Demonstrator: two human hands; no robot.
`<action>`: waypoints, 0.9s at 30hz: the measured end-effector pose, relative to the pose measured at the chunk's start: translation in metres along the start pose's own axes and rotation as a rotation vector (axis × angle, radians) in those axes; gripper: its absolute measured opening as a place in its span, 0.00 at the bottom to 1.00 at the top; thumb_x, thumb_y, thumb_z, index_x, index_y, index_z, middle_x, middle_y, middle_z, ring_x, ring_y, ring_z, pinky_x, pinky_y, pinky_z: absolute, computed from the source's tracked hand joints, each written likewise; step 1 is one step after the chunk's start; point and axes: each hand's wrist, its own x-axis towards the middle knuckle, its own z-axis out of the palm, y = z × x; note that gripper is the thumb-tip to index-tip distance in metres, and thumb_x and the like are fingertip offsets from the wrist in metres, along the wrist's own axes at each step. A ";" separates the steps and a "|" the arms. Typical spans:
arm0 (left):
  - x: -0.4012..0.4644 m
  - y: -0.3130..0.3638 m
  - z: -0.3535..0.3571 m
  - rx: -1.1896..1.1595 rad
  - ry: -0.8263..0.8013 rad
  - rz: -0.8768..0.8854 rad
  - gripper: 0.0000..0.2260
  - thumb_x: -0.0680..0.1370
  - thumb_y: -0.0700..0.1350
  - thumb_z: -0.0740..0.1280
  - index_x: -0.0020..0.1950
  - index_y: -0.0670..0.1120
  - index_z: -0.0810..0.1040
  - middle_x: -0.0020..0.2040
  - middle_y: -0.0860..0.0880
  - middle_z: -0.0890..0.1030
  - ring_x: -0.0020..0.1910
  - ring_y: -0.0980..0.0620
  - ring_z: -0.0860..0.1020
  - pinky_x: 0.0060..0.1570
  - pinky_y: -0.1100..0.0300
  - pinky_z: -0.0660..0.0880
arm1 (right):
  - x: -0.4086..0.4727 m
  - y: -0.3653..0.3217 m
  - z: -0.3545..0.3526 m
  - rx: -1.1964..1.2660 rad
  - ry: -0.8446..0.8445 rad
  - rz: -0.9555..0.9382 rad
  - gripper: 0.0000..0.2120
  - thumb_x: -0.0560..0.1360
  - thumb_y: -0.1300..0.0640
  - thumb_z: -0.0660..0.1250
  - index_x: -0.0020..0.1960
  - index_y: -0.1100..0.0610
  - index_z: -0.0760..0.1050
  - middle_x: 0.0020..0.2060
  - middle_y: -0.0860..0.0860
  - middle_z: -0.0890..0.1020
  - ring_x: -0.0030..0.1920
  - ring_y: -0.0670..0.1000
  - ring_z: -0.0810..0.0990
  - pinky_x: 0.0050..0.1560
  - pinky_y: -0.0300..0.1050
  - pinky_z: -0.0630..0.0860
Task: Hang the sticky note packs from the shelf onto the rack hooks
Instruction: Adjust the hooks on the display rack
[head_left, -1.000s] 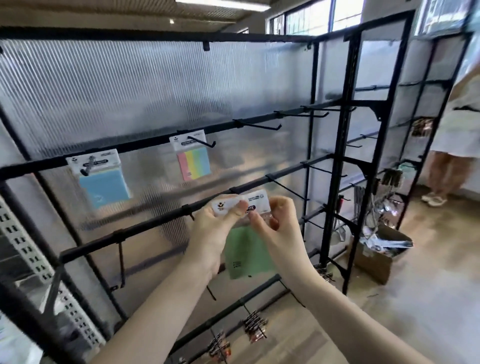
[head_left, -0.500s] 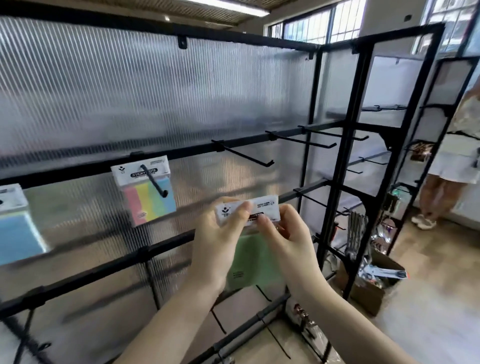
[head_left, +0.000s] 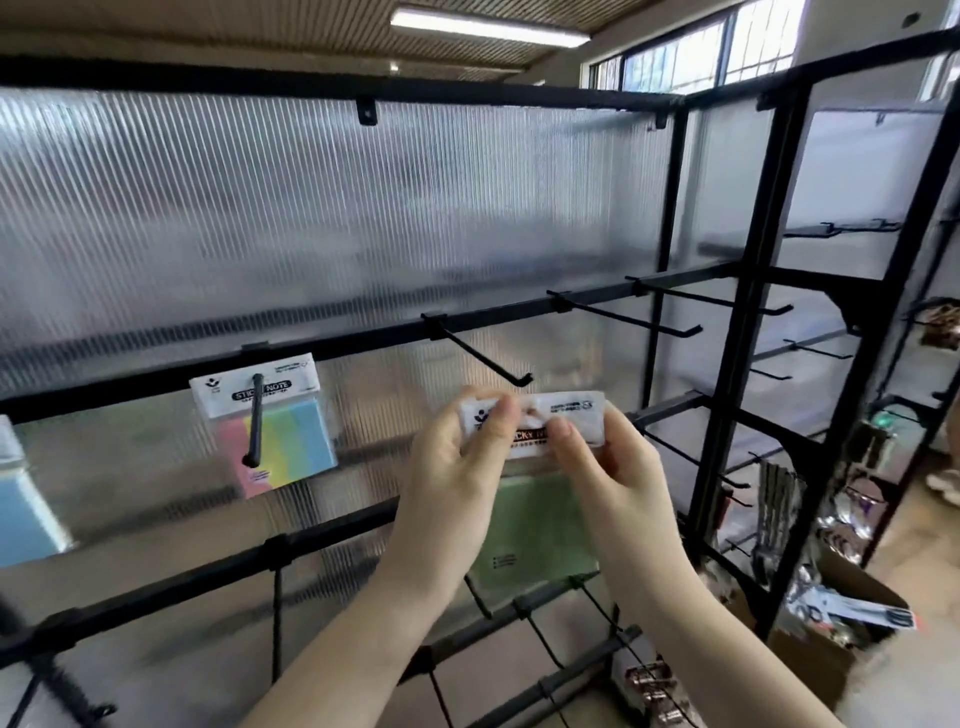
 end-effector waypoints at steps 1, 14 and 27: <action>0.002 0.000 0.002 0.037 0.006 0.014 0.12 0.79 0.54 0.62 0.49 0.48 0.79 0.44 0.48 0.84 0.43 0.50 0.83 0.42 0.60 0.78 | 0.003 0.001 -0.002 0.010 -0.004 -0.003 0.07 0.76 0.49 0.65 0.46 0.51 0.78 0.38 0.49 0.83 0.38 0.45 0.79 0.40 0.38 0.74; 0.024 -0.016 0.015 0.224 0.236 0.097 0.08 0.78 0.53 0.63 0.43 0.52 0.76 0.38 0.53 0.80 0.39 0.57 0.79 0.40 0.66 0.74 | 0.044 0.016 -0.015 0.079 -0.199 0.045 0.08 0.80 0.55 0.62 0.44 0.51 0.77 0.39 0.57 0.80 0.37 0.47 0.76 0.37 0.38 0.71; 0.057 -0.054 -0.007 0.424 0.522 0.061 0.09 0.75 0.55 0.65 0.46 0.51 0.75 0.37 0.59 0.76 0.39 0.61 0.76 0.39 0.73 0.69 | 0.100 0.058 0.001 0.014 -0.278 0.086 0.04 0.78 0.52 0.65 0.49 0.52 0.76 0.40 0.44 0.83 0.41 0.41 0.80 0.41 0.33 0.74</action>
